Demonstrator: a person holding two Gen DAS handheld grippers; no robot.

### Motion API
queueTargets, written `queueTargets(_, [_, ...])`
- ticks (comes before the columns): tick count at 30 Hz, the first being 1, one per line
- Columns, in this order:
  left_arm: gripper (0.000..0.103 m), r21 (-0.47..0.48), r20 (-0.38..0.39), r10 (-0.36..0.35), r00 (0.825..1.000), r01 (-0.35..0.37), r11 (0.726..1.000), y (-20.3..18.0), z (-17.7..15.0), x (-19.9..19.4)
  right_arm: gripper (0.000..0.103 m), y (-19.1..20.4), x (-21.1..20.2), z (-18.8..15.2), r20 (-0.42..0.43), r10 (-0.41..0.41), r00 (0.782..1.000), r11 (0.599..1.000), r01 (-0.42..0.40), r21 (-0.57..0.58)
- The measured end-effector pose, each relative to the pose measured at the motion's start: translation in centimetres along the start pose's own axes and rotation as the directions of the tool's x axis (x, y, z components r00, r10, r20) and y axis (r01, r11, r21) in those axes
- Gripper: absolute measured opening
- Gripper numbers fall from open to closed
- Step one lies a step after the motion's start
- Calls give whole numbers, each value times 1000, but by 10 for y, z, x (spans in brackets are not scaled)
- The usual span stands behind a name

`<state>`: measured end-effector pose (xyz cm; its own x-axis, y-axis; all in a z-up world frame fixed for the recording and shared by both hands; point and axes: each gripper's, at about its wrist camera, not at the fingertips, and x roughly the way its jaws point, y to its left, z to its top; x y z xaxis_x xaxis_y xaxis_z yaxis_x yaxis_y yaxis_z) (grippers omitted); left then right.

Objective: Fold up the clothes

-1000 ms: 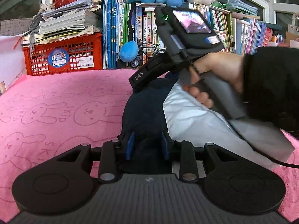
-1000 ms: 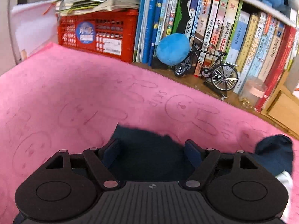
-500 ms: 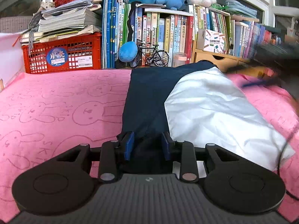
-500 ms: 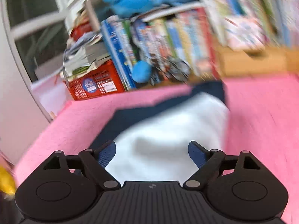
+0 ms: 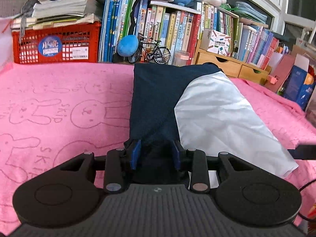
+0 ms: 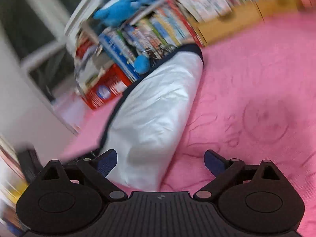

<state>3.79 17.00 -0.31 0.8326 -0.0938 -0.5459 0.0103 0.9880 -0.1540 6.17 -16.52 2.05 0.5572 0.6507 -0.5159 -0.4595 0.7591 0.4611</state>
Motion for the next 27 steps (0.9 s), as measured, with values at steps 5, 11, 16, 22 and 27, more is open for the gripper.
queueTargets(5, [33, 40, 5, 32, 999, -32, 999, -9, -3, 0, 96, 64, -4, -33, 105, -204, 973, 893, 229, -388])
queueTargets(11, [33, 46, 6, 25, 1000, -25, 999, -7, -3, 0, 99, 103, 41, -60, 242, -365, 899, 691, 435, -577])
queueTargets(16, [33, 78, 5, 23, 1000, -23, 997, -8, -5, 1, 103, 106, 48, -70, 402, -441, 803, 554, 595, -582])
queueTargets(22, [34, 110, -1, 22, 1000, -22, 994, -9, -6, 1, 102, 83, 43, -73, 413, -491, 767, 529, 639, -558])
queueTargets(27, [33, 110, -5, 5, 1000, -5, 994, -4, -6, 1, 102, 85, 40, -77, 421, -490, 763, 496, 642, -585])
